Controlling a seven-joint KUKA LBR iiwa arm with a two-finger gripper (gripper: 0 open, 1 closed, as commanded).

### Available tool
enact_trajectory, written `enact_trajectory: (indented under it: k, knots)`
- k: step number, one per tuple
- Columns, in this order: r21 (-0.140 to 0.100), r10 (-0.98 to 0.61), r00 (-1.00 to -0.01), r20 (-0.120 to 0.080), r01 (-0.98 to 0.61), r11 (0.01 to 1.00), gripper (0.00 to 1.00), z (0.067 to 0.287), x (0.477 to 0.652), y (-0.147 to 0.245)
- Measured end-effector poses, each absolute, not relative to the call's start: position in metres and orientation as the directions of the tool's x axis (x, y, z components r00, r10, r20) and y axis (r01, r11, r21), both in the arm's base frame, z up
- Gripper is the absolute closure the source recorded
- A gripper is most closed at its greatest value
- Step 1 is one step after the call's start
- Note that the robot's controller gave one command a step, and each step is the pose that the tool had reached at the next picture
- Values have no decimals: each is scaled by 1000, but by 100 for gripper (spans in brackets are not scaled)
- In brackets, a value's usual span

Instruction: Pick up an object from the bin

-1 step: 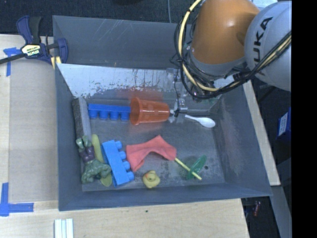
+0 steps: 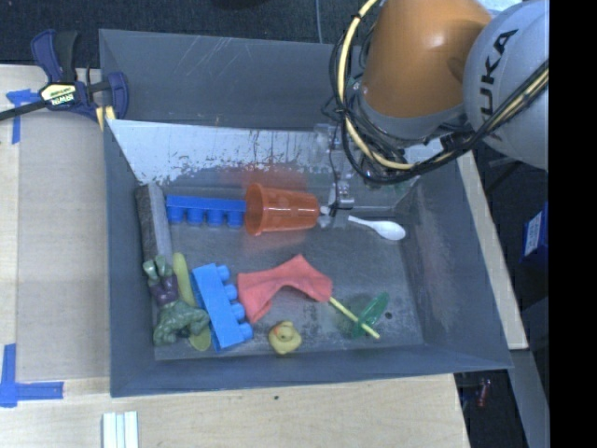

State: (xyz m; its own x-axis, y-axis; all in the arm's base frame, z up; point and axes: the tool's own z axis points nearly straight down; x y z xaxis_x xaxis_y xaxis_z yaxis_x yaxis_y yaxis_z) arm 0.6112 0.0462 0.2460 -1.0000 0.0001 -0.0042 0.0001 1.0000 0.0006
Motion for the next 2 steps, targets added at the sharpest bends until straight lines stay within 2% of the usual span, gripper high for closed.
enact_trajectory:
  k: [1,2]
  knots:
    - [1,-4,-1000,-6,-4,1000,0,163,574,32]
    - [1,-30,-999,-15,-30,1000,0,162,532,21]
